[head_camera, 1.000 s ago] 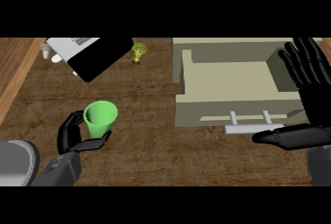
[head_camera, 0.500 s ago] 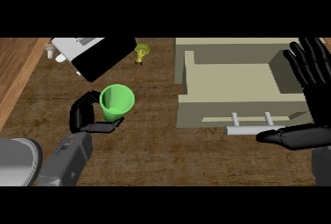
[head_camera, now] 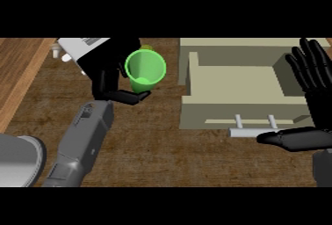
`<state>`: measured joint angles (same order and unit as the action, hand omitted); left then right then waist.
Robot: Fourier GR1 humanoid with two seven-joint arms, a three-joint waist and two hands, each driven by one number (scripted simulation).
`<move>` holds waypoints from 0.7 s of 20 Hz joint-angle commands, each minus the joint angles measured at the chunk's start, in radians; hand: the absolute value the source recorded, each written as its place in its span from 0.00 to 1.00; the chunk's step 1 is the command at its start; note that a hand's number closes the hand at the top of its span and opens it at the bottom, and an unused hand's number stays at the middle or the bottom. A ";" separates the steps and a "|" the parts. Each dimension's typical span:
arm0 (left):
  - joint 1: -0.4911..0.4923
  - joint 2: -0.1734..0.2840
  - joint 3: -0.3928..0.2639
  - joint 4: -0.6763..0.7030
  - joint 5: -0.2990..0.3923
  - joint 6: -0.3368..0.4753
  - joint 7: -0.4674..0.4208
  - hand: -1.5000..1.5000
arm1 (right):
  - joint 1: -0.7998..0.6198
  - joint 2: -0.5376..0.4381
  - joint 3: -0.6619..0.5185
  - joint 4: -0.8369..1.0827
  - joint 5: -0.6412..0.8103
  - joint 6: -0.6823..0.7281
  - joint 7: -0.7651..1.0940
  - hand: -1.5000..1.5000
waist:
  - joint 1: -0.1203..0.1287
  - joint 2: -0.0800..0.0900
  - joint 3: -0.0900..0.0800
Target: Pick up the cup, place it into the drawer and close the drawer
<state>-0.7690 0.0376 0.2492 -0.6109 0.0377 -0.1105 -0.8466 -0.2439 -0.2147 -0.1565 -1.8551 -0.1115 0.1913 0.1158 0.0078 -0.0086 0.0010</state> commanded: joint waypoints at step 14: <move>-0.454 -0.037 -0.281 -0.058 0.147 0.380 0.544 1.00 | -0.053 -0.024 -0.036 0.078 -0.015 0.024 -0.053 0.00 | -0.038 0.013 0.000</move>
<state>-1.1196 0.0020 0.0231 -0.7248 0.1478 0.1876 -0.3980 -0.2575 -0.2138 -0.1674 -1.8124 -0.1065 0.1996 0.0643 -0.0218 0.0006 0.0008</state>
